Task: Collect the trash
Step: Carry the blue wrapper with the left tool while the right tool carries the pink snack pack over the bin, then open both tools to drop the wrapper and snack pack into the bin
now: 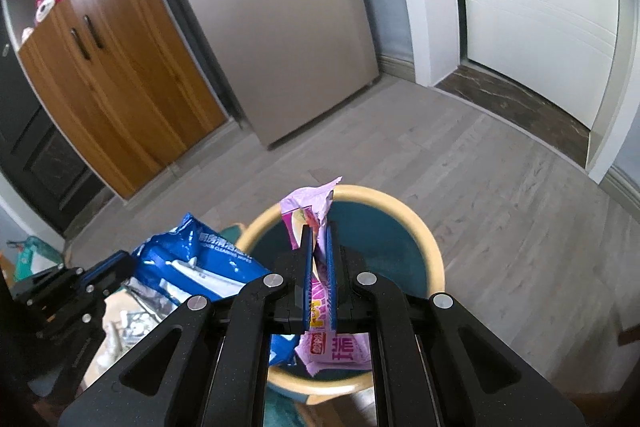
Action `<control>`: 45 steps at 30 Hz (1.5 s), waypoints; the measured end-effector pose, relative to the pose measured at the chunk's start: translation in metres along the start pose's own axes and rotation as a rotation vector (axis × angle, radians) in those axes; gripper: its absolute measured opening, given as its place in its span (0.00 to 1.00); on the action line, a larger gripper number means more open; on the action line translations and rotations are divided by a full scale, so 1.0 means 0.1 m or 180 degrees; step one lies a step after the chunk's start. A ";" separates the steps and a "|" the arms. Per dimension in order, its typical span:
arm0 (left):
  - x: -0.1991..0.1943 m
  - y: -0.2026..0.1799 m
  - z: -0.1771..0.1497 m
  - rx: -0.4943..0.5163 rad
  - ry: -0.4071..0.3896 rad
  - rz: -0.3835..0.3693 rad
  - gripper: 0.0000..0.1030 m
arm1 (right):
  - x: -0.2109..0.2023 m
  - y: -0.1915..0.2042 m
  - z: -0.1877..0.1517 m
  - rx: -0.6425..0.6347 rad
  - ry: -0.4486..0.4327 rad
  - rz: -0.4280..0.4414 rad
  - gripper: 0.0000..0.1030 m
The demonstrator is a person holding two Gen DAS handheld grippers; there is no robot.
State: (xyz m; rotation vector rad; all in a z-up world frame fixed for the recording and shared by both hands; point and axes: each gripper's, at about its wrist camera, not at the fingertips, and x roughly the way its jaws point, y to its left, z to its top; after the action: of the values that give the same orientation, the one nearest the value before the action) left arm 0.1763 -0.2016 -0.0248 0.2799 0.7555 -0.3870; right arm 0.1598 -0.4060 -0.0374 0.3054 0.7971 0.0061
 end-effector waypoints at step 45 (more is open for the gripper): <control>-0.16 0.38 -0.34 -0.0535 -0.0045 0.0112 0.94 | 0.11 -0.02 -0.04 0.0318 -0.0069 0.0193 0.93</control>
State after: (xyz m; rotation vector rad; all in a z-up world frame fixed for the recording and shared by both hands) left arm 0.1614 -0.1509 -0.0336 0.1323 0.7634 -0.2898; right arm 0.1645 -0.4056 -0.0483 0.4235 0.7677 0.0200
